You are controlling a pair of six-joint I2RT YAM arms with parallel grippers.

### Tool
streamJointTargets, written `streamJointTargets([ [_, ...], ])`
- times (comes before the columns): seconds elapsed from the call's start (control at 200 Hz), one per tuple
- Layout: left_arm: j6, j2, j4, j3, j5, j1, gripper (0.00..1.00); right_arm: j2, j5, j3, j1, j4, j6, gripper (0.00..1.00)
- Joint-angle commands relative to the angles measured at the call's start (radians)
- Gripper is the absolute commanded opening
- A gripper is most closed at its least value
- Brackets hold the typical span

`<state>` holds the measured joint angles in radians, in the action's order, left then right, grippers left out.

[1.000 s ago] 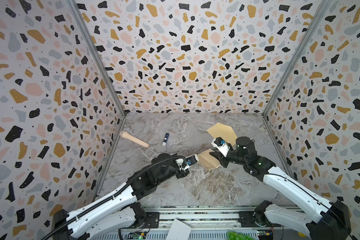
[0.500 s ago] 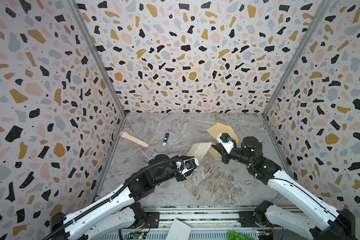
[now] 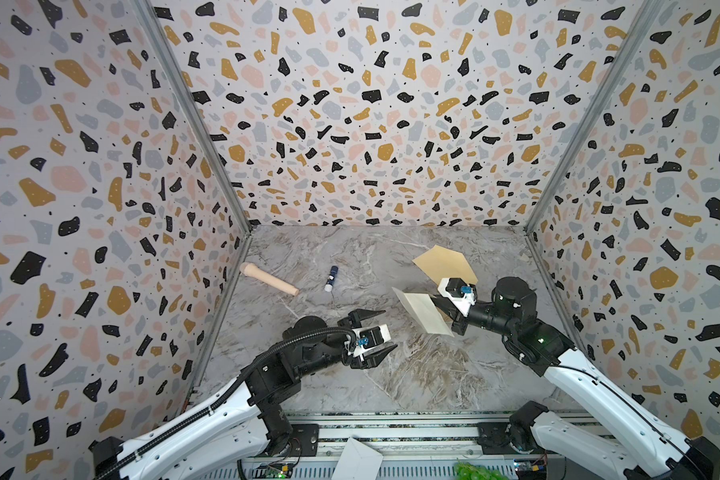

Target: Place the letter into the envelope and seal it

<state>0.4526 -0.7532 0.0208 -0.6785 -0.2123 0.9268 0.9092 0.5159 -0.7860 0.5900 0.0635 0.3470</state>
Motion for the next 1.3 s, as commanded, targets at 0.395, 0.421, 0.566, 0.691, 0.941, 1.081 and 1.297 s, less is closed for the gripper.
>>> streamJointTargets([
  [0.395,0.023,-0.051,0.000,-0.019,-0.014,0.000,0.65,-0.023,0.146,0.013,0.127,0.051,0.197,0.00],
  [0.421,0.023,-0.053,0.001,-0.019,-0.014,0.001,0.64,-0.028,0.151,0.014,0.132,0.046,0.200,0.00],
  [0.566,0.027,-0.071,0.014,-0.026,-0.028,0.000,0.56,-0.046,0.185,0.028,0.154,0.017,0.204,0.00],
  [0.691,0.030,-0.082,0.022,-0.029,-0.036,0.001,0.48,-0.053,0.193,0.035,0.170,0.006,0.204,0.00],
  [0.941,0.035,-0.095,0.028,-0.031,-0.036,0.000,0.24,-0.052,0.177,0.044,0.183,-0.012,0.205,0.00],
  [1.081,0.006,-0.105,0.008,-0.022,-0.040,0.001,0.13,-0.057,0.133,0.048,0.186,-0.019,0.204,0.00],
  [1.297,-0.194,-0.122,-0.032,-0.017,0.062,0.000,0.00,-0.082,-0.103,0.042,0.186,-0.028,0.189,0.23],
])
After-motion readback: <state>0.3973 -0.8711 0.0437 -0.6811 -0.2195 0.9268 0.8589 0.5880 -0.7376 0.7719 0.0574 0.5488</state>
